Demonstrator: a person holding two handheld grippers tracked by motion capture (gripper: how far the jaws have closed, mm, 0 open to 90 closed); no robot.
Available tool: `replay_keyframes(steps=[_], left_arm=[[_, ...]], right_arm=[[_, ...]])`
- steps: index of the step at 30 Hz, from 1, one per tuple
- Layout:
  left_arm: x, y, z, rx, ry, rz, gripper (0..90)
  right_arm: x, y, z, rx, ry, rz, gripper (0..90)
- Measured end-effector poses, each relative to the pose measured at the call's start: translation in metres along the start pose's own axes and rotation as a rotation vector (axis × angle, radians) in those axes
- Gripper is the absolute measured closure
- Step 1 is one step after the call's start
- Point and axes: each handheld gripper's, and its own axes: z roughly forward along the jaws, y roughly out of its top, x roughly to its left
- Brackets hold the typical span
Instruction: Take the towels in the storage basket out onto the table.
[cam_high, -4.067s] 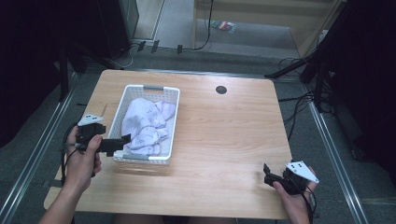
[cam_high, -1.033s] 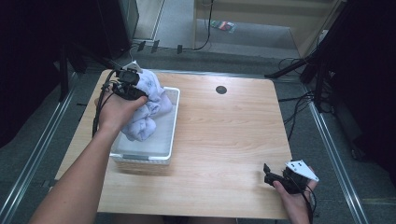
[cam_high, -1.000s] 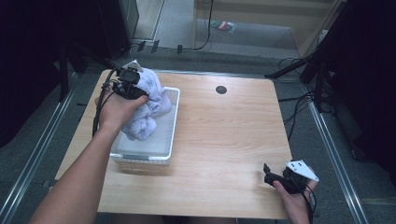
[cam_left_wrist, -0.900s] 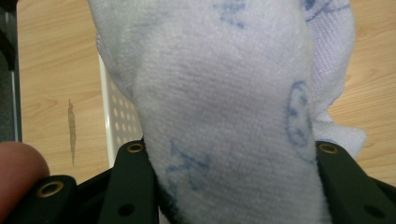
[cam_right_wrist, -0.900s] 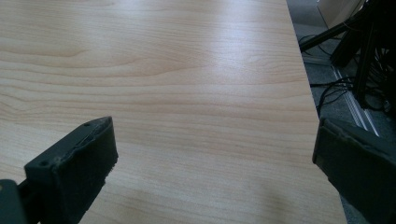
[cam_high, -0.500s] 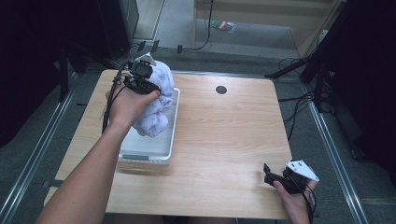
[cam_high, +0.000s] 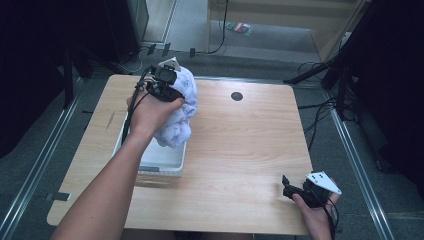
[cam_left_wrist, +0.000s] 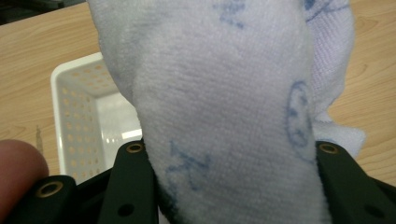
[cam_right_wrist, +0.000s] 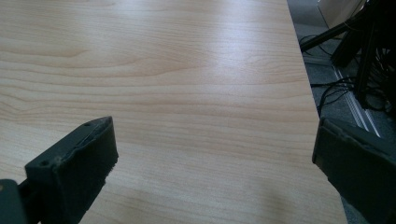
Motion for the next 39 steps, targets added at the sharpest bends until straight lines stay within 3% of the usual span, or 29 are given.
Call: replay_keyframes(steps=[10, 29, 39], left_arm=[[-0.031, 0.006, 0.005, 0.001, -0.015, 0.041, 54.0], [-0.098, 0.013, 0.023, 0.0, -0.084, 0.115, 53.9], [-0.129, 0.012, 0.037, 0.0, -0.151, 0.138, 53.7]], right_arm=[[0.0, 0.0, 0.0, -0.001, 0.006, -0.002, 0.0], [0.0, 0.0, 0.0, -0.004, 0.01, -0.002, 0.0], [-0.001, 0.0, 0.0, -0.004, 0.012, -0.006, 0.0]])
